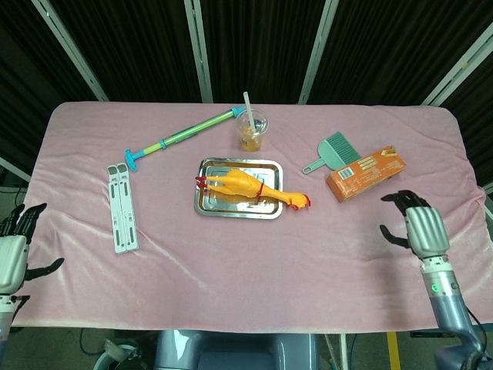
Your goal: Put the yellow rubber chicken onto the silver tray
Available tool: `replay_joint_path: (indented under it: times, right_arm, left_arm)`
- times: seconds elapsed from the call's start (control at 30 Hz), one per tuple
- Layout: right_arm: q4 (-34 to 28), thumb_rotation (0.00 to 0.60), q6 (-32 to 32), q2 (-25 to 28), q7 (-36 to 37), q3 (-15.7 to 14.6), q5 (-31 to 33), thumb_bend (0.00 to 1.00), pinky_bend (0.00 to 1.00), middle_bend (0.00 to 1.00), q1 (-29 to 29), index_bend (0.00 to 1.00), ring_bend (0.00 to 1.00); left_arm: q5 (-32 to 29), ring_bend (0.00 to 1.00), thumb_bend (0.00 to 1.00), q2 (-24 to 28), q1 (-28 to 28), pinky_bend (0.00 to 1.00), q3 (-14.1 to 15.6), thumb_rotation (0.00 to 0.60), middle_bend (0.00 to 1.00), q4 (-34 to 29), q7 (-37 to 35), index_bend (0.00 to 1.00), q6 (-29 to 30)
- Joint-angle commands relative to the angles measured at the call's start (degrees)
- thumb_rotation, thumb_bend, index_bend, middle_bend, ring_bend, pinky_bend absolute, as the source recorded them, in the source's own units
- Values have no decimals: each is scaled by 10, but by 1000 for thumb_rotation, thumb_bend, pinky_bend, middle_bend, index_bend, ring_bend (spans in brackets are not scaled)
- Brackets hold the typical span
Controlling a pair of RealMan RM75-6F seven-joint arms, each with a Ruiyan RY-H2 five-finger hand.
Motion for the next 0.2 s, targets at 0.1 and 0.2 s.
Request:
replay_joint_path:
  times: [0.1, 0.2]
  right_arm:
    - [-40, 600, 41, 15, -27, -26, 1, 311, 284, 295, -52, 277, 183]
    - [-60, 600, 57, 20, -32, -36, 0, 311, 254, 278, -77, 255, 165]
  left_arm:
    - [23, 17, 46, -10, 21, 126, 9, 600, 112, 13, -3, 86, 26]
    - [35, 17, 46, -19, 33, 111, 13, 600, 110, 20, -2, 86, 40]
